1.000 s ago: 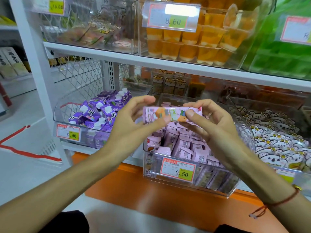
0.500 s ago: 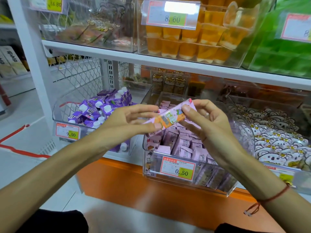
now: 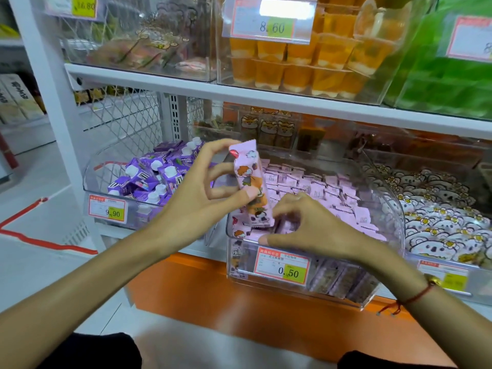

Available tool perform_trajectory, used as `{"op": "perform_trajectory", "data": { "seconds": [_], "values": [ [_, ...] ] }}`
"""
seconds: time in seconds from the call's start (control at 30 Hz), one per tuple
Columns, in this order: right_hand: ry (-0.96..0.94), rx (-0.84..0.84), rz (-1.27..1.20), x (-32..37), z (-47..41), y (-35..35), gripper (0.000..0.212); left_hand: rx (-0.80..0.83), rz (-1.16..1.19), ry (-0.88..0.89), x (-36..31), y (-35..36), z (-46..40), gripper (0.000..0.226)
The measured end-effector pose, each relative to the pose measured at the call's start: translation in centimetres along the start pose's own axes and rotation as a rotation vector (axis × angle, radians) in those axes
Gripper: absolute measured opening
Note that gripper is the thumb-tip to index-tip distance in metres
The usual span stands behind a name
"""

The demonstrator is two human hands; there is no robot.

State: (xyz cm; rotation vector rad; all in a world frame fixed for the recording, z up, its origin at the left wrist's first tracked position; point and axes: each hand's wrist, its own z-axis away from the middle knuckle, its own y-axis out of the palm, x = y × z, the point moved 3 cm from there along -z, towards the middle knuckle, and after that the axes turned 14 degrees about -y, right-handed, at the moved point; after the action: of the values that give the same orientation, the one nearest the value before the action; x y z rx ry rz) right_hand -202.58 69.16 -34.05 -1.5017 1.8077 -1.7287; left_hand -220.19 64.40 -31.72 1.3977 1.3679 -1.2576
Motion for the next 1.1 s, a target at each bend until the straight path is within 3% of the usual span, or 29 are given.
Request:
{"op": "perform_trajectory", "data": {
  "seconds": [0.07, 0.17, 0.33, 0.47, 0.53, 0.63, 0.7, 0.77, 0.9, 1.1],
  "values": [
    [0.007, -0.023, -0.070, -0.4, 0.0, -0.1, 0.026, 0.030, -0.062, 0.034, -0.1, 0.5, 0.1, 0.062],
    [0.020, -0.028, -0.121, -0.8, 0.0, 0.0, 0.017, 0.022, -0.107, 0.060, 0.2, 0.8, 0.0, 0.050],
    [0.037, -0.140, 0.189, -1.3, -0.2, -0.4, 0.006, 0.021, -0.063, 0.038, 0.8, 0.6, -0.5, 0.045],
    [0.069, -0.169, 0.209, -1.7, -0.1, -0.4, 0.009, 0.067, -0.148, 0.021, 2.1, 1.0, -1.0, 0.034],
    [0.073, -0.174, 0.229, -1.6, -0.2, -0.3, 0.010, 0.049, -0.309, 0.005, 2.5, 1.0, -1.2, 0.036],
    [0.077, -0.169, 0.229, -1.6, -0.2, -0.4, 0.010, 0.023, -0.866, 0.231, 2.5, 1.6, -1.1, 0.035],
    [0.075, -0.155, 0.230, -1.4, 0.0, -0.5, 0.011, 0.008, -1.104, 0.324, 2.3, 1.9, -0.8, 0.033],
    [0.074, -0.141, 0.257, -1.3, 0.3, -0.6, 0.010, -0.015, -1.177, 0.319, 2.1, 2.0, -0.7, 0.037],
    [0.097, -0.109, 0.308, -0.9, 0.1, -0.5, 0.026, 0.031, -1.322, 0.480, 2.0, 2.3, -0.4, 0.025],
    [0.069, -0.057, 0.429, -0.5, -0.6, 0.1, 0.032, 0.073, -1.325, 0.456, 2.3, 2.5, 0.0, 0.027]
  ]
}}
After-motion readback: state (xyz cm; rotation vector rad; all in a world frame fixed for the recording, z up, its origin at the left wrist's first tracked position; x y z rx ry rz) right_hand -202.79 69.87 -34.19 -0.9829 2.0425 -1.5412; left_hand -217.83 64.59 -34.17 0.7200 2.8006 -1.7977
